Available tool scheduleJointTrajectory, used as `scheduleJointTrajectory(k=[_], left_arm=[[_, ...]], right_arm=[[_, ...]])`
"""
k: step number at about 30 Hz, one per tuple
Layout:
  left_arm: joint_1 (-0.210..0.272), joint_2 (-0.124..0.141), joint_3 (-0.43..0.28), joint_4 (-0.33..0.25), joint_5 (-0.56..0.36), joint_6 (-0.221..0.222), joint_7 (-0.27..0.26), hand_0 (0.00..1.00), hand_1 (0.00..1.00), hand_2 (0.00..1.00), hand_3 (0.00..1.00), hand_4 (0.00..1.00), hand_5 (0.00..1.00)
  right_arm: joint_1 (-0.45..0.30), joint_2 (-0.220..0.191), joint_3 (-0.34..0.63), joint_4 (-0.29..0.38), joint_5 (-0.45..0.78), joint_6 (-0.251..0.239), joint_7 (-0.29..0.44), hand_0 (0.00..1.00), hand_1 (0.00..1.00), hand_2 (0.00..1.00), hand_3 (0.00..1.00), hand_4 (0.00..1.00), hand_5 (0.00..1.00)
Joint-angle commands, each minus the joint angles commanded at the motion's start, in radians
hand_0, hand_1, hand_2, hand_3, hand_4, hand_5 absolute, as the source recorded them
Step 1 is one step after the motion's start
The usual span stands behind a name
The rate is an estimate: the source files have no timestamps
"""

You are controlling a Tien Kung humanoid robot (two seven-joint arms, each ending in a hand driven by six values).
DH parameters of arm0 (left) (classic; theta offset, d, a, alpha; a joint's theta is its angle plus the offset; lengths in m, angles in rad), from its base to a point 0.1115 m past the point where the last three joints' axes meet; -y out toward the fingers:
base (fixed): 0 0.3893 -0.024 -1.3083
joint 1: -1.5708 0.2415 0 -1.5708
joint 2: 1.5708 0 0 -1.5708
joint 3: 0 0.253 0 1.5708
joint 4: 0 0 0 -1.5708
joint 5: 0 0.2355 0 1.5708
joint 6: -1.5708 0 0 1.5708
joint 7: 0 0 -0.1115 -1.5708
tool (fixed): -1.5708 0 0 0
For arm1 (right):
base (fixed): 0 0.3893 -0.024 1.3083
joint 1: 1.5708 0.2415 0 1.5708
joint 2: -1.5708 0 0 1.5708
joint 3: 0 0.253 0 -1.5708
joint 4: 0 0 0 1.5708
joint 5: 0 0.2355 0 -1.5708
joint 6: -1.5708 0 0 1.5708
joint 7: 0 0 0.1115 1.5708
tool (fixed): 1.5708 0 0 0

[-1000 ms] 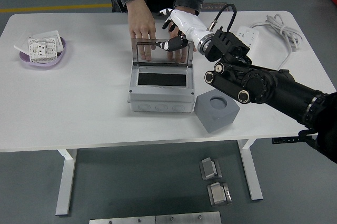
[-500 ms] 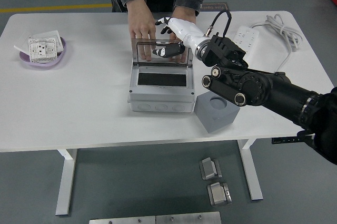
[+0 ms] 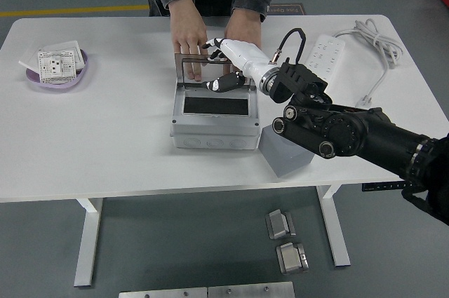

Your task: Pick up the cylinder from the cube,place it in the box,flap close box

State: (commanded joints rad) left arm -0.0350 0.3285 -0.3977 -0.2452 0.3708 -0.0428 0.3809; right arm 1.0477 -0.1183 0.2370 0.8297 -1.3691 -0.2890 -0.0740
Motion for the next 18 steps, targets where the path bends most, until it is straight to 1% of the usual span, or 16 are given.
scheduleJointTrajectory(k=[5, 6, 7, 11, 17, 18], left_arm=[[0.002, 0.0, -0.014, -0.002, 0.012, 0.0, 0.0, 0.777, 0.78, 0.754, 0.865, 0.739, 0.575], [0.003, -0.001, -0.016, -0.002, 0.013, 0.0, 0.0, 0.777, 0.78, 0.754, 0.865, 0.739, 0.577], [0.004, -0.001, -0.018, -0.002, 0.014, 0.0, 0.0, 0.777, 0.78, 0.754, 0.865, 0.739, 0.577], [0.007, -0.002, -0.024, -0.003, 0.018, 0.0, 0.0, 0.777, 0.78, 0.754, 0.865, 0.739, 0.577], [0.008, -0.004, -0.037, -0.004, 0.028, 0.0, 0.0, 0.777, 0.78, 0.754, 0.865, 0.739, 0.576], [0.008, -0.004, -0.039, -0.004, 0.03, 0.0, 0.0, 0.777, 0.78, 0.754, 0.865, 0.739, 0.576]], right_arm=[[-0.034, -0.033, 0.033, 0.063, -0.056, -0.002, -0.012, 0.867, 0.752, 0.744, 0.848, 0.87, 0.323], [-0.042, -0.04, 0.039, 0.078, -0.068, -0.002, -0.015, 0.831, 0.74, 0.743, 0.849, 0.868, 0.327], [-0.049, -0.047, 0.045, 0.092, -0.079, -0.002, -0.018, 0.831, 0.74, 0.743, 0.849, 0.868, 0.327], [-0.084, -0.077, 0.071, 0.164, -0.136, -0.002, -0.036, 0.831, 0.74, 0.743, 0.849, 0.868, 0.327], [-0.127, -0.109, 0.092, 0.255, -0.188, -0.002, -0.056, 0.829, 0.729, 0.742, 0.849, 0.866, 0.328], [-0.133, -0.112, 0.094, 0.267, -0.194, -0.003, -0.058, 0.809, 0.715, 0.743, 0.853, 0.866, 0.329]])
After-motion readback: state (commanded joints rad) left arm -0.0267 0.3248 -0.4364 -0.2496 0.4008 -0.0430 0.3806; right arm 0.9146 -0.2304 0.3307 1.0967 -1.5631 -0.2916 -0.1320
